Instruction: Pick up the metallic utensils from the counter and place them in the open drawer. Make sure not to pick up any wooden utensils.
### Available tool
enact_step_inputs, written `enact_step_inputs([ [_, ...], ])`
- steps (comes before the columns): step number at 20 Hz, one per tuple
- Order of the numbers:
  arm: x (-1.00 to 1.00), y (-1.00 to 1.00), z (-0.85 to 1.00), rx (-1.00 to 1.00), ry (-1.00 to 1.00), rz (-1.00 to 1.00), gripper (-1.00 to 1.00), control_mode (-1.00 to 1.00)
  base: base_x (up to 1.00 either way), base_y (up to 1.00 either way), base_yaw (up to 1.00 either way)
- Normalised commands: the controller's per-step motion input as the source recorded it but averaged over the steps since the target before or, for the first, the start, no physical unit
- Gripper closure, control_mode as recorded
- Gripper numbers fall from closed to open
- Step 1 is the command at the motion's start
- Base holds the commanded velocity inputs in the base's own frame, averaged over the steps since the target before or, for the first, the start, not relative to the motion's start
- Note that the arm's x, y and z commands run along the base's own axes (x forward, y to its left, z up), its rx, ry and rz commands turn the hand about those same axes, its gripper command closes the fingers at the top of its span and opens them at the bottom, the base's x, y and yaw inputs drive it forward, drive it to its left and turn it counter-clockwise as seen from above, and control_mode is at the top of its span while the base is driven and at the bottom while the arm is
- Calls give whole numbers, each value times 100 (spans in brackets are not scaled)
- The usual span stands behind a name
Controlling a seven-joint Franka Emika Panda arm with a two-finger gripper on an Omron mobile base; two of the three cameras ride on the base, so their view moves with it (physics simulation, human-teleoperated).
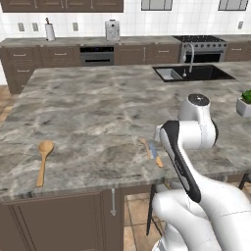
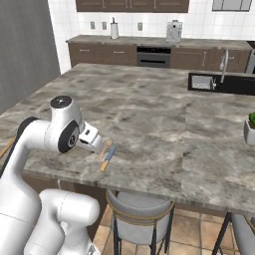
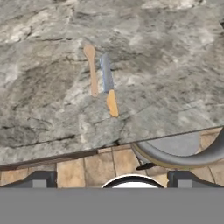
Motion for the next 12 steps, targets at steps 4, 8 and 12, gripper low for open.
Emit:
enact_step_inputs([
  [4,6,-10,-38,0,15,0,-100,-100,0,0,0],
  [8,0,-6,-35,0,11,0,-100,-100,0,0,0],
  [12,9,0,-39,0,17,0,-100,-100,0,0,0],
])
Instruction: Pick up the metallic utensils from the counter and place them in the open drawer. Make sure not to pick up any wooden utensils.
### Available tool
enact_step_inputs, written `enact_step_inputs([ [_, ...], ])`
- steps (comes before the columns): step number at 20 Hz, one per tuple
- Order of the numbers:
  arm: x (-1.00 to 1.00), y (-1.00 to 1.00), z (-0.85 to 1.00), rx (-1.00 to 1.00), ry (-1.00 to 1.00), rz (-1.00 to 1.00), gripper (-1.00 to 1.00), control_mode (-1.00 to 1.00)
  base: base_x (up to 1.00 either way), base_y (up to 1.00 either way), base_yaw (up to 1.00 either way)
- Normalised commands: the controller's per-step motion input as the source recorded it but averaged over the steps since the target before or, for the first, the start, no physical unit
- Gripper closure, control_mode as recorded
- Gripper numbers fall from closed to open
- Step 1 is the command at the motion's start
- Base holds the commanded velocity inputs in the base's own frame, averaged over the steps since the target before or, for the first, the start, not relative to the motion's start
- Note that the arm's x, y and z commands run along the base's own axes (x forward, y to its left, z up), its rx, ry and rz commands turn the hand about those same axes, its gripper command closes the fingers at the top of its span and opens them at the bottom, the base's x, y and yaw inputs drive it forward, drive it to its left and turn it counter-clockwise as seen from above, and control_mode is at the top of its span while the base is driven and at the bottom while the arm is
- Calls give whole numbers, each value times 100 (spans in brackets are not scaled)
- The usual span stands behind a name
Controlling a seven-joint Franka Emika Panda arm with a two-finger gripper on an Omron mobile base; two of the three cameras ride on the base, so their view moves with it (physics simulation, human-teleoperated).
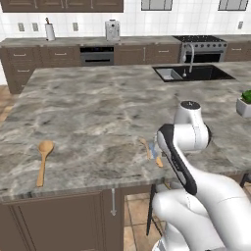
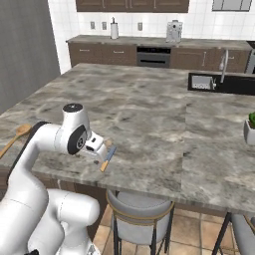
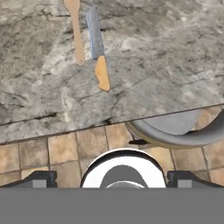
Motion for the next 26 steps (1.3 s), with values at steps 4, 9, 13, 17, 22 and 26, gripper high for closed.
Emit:
enact_step_inputs([
  [4,28,0,-30,0,14,0,-100,-100,0,0,0],
  [9,42,-7,-24,0,13,0,-100,-100,0,0,0],
  [13,39,-13,-25,0,13,0,-100,-100,0,0,0],
  [17,34,-12,-23,0,12,0,-100,-100,0,0,0],
  [22,33,-1,-36,3,12,1,-100,-100,0,0,0],
  [26,41,0,-30,0,3,4,-100,-100,0,0,0],
])
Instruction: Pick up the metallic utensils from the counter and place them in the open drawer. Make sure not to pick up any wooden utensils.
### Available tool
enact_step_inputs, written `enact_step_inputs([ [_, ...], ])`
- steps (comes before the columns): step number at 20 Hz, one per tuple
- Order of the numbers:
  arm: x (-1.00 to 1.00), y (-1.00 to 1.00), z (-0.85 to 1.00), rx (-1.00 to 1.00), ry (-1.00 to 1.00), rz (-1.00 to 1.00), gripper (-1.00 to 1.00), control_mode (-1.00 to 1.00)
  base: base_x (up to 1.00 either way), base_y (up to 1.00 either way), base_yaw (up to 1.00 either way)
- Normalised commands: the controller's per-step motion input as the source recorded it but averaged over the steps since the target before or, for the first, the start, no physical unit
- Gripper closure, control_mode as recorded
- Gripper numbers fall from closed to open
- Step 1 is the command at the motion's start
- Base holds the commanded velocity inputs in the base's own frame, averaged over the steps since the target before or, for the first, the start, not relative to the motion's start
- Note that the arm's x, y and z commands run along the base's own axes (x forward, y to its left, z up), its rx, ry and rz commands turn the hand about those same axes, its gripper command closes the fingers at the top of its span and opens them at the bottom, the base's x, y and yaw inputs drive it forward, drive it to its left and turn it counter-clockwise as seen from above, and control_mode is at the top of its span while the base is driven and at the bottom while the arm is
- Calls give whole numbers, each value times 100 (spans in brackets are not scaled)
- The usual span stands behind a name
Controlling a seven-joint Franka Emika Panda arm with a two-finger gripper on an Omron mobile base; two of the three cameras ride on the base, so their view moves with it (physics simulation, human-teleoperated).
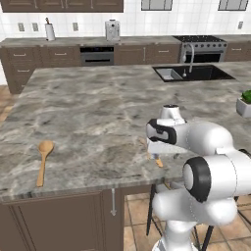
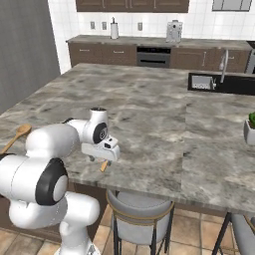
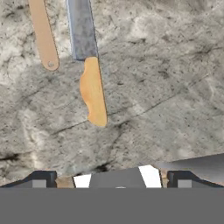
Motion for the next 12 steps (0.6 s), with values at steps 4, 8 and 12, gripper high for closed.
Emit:
enact_step_inputs([
  [4,45,0,-34,6,1,6,-100,-100,0,0,0],
  [8,43,0,-35,7,0,5,-100,-100,0,0,0],
  [12,15,0,-44,4,0,4,-100,-100,0,0,0],
])
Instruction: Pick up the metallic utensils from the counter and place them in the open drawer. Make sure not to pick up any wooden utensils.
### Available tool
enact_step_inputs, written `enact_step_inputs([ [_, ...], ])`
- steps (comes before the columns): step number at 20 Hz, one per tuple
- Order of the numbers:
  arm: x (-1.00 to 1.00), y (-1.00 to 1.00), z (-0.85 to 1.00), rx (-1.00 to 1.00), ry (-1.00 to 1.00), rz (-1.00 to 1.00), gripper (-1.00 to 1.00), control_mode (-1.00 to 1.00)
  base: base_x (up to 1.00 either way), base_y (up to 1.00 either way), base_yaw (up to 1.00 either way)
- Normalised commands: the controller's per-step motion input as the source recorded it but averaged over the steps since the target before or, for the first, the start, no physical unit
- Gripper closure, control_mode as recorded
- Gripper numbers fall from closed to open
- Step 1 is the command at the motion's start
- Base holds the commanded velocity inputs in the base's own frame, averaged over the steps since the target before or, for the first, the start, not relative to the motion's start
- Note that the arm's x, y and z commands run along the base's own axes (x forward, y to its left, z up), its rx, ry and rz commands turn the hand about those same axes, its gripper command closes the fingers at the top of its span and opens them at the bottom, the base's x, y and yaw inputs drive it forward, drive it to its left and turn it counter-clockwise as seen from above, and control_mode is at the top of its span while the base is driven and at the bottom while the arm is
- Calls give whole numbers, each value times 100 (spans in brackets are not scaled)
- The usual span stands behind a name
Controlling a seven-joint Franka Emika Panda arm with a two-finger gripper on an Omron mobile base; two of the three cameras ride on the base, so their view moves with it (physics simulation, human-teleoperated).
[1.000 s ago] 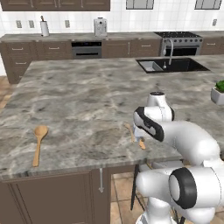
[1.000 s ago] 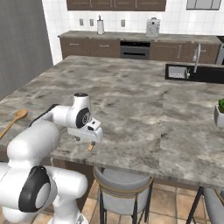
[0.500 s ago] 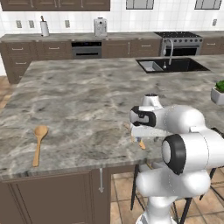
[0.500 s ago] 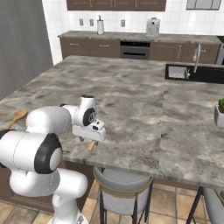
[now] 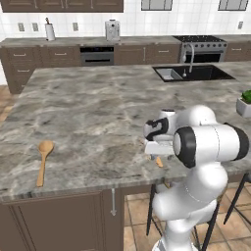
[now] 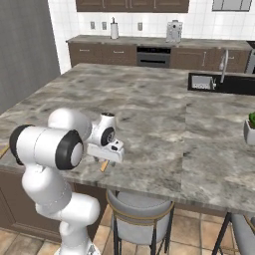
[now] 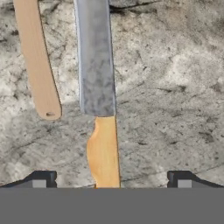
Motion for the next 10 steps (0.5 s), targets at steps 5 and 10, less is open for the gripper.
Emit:
enact_step_inputs([
  [5,20,0,-46,3,0,3,-100,-100,0,0,0],
  [10,33,0,-41,0,0,0,-100,-100,0,0,0],
])
